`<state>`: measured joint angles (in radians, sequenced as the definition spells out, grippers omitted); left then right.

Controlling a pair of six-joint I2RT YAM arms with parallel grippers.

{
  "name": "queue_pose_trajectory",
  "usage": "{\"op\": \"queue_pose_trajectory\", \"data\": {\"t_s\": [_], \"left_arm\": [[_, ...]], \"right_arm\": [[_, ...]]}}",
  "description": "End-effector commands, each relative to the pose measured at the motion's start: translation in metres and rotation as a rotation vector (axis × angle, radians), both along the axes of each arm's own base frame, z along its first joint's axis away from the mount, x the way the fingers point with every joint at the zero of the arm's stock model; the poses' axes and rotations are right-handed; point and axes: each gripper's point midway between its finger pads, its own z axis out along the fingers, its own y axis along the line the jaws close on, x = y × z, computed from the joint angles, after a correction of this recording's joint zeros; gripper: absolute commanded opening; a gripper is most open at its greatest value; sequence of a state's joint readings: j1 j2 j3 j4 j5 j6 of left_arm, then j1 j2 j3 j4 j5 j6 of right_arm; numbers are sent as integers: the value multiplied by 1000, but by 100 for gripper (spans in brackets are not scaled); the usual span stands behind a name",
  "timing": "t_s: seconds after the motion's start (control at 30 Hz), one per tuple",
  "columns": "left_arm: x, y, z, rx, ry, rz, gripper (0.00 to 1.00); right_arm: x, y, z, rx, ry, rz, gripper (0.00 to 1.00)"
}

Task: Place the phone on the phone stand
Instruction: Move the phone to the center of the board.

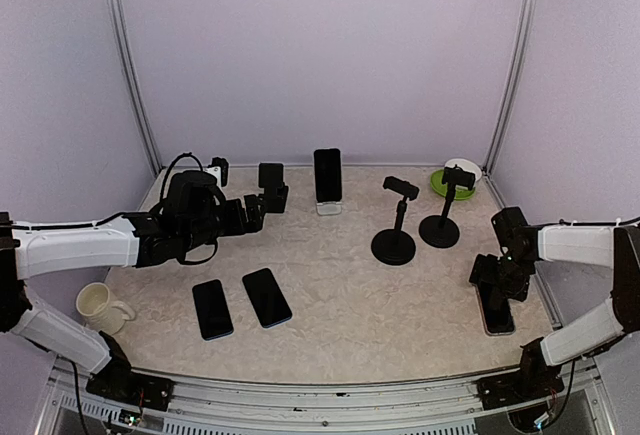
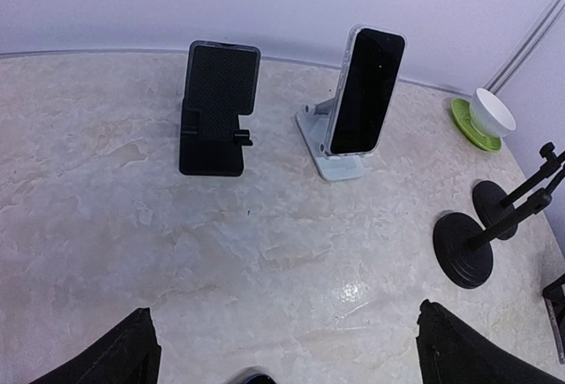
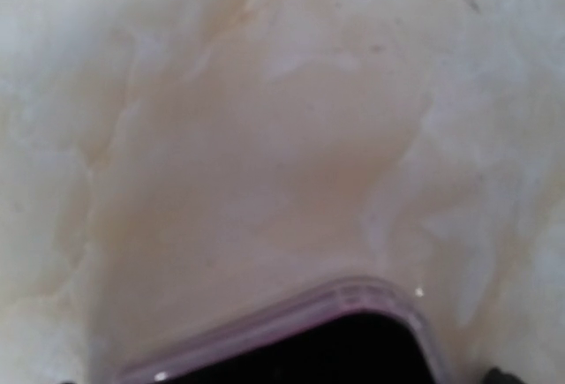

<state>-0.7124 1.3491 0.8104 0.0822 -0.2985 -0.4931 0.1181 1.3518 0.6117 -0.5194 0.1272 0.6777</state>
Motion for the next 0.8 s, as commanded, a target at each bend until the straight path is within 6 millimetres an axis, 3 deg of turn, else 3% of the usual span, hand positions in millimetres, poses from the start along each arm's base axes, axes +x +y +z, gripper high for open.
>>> {"op": "queue_pose_trajectory", "data": {"t_s": [0.0, 0.27, 0.4, 0.53, 0.77], "left_arm": [[4, 0, 12, -22, -29, 6, 99], [4, 1, 12, -23, -29, 7, 99], [4, 1, 11, -25, -28, 7, 99], [4, 1, 11, -28, -29, 6, 99], [3, 1, 12, -30, -30, 5, 99]], "right_arm": [[-28, 17, -25, 73, 126, 28, 96], [-26, 20, -24, 73, 120, 44, 70], [-16, 27, -11, 73, 69, 54, 70], [-2, 46, 8, 56, 3, 91, 70], [24, 98, 45, -17, -117, 212, 70]]}}
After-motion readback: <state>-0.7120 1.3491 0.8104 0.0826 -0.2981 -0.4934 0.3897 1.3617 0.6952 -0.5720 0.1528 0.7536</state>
